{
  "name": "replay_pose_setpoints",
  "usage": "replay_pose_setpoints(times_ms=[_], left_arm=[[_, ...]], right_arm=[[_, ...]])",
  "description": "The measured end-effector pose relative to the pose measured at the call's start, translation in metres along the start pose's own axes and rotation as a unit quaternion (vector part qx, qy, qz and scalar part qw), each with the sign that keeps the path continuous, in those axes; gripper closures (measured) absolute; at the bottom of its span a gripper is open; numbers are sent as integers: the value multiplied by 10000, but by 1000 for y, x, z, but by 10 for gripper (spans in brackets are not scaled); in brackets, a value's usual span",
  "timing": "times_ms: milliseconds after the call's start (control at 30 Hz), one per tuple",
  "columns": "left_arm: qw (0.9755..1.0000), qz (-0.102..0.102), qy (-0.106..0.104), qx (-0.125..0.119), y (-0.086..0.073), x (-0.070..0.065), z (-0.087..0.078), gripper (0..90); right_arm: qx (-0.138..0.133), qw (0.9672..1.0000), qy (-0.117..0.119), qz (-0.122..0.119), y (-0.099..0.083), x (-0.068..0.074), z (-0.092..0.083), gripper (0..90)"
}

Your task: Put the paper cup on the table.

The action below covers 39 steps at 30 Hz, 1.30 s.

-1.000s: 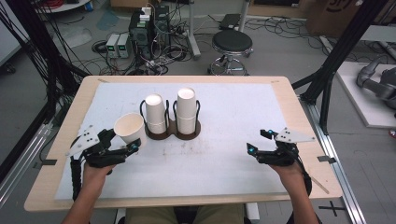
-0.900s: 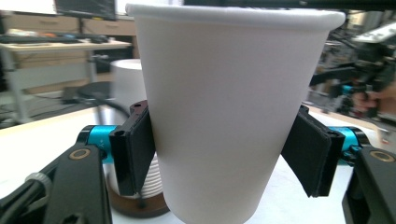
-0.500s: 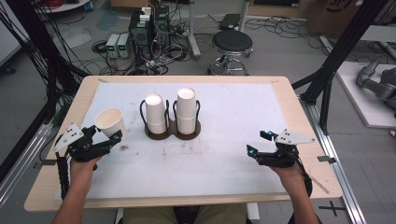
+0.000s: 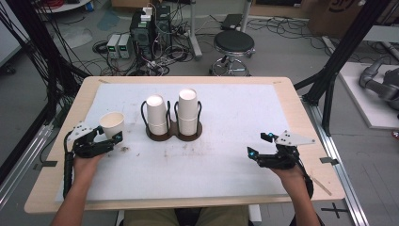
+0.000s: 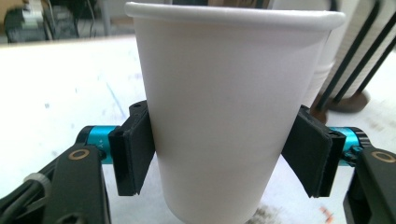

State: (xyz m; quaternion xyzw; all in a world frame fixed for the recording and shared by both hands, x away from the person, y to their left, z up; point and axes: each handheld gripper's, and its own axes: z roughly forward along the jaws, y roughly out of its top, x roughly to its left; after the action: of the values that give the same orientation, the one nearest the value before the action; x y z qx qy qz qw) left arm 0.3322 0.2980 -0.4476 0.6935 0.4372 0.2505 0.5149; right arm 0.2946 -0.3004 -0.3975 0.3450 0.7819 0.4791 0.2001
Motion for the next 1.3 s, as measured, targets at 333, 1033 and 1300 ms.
replay_pose_setpoints(times_ms=[333,1033,1300], left_arm=[[9974,263,346,573,1,-9,5,300],[9961,-496,306,657,-4,-13,-24,175],[9975,-533,462,-24,2,-13,-58,174]], right_arm=[[22,10000,14,-29,0,1,0,217],[77,9999,57,-31,-2,-1,-3,217],[69,9999,66,-42,-1,0,-5,218]])
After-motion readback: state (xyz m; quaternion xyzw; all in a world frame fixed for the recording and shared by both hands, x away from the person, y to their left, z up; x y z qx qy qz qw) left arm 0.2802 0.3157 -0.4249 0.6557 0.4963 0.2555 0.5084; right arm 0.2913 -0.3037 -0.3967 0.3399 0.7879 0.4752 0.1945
